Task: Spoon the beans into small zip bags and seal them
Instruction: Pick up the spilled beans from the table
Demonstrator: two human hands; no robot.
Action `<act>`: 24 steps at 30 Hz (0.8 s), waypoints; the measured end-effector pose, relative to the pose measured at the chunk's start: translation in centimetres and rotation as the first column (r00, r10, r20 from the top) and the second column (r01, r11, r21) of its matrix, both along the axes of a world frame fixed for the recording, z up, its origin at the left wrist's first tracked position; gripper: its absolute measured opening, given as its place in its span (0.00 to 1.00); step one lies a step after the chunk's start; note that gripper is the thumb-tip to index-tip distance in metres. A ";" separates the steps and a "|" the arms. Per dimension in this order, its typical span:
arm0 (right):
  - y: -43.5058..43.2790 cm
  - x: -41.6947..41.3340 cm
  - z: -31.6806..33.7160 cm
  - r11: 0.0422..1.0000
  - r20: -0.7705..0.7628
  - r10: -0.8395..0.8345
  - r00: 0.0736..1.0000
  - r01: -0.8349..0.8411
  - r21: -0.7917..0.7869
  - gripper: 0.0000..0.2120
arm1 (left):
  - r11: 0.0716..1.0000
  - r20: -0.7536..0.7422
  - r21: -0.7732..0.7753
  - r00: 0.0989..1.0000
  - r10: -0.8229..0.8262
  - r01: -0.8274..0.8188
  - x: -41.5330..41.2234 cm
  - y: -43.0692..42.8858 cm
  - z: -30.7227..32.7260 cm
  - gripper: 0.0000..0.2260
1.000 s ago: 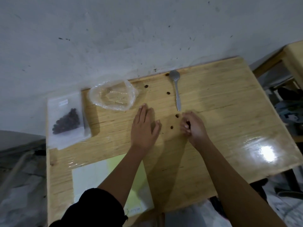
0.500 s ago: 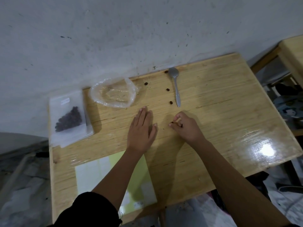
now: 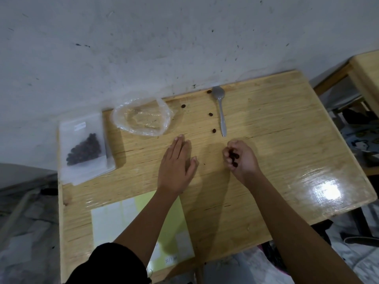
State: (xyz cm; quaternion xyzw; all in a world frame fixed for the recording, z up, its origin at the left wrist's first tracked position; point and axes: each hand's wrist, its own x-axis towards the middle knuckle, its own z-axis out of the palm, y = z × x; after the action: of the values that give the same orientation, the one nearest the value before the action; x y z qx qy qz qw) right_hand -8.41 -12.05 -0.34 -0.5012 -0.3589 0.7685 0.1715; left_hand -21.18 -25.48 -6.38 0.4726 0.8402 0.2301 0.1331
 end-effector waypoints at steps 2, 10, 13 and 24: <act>0.6 -0.5 0.1 0.993 -0.078 -0.095 0.992 0.089 -0.076 0.12 | 1.000 -0.004 0.006 1.000 0.002 -0.002 0.0 0.0 0.0 0.25; 2.5 -3.0 -1.1 0.669 0.529 0.068 0.846 -0.432 0.605 0.12 | 1.000 0.005 0.017 1.000 0.021 -0.021 0.1 0.1 -0.1 0.23; 2.9 -3.7 -1.4 0.592 0.609 0.055 0.792 -0.517 0.619 0.09 | 1.000 -0.001 0.020 1.000 0.021 -0.021 0.1 0.0 0.0 0.24; 3.0 -5.5 -1.7 0.357 0.844 0.103 0.526 -0.812 0.462 0.10 | 0.999 -0.012 0.019 1.000 0.028 -0.028 -0.1 0.1 -0.4 0.23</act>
State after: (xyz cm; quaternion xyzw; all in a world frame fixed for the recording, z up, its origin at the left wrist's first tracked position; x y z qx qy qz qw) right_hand -13.87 -9.06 -2.05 -0.4624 -0.8476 0.2601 -0.0108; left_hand -21.29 -25.36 -6.78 0.4634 0.8453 0.2372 0.1201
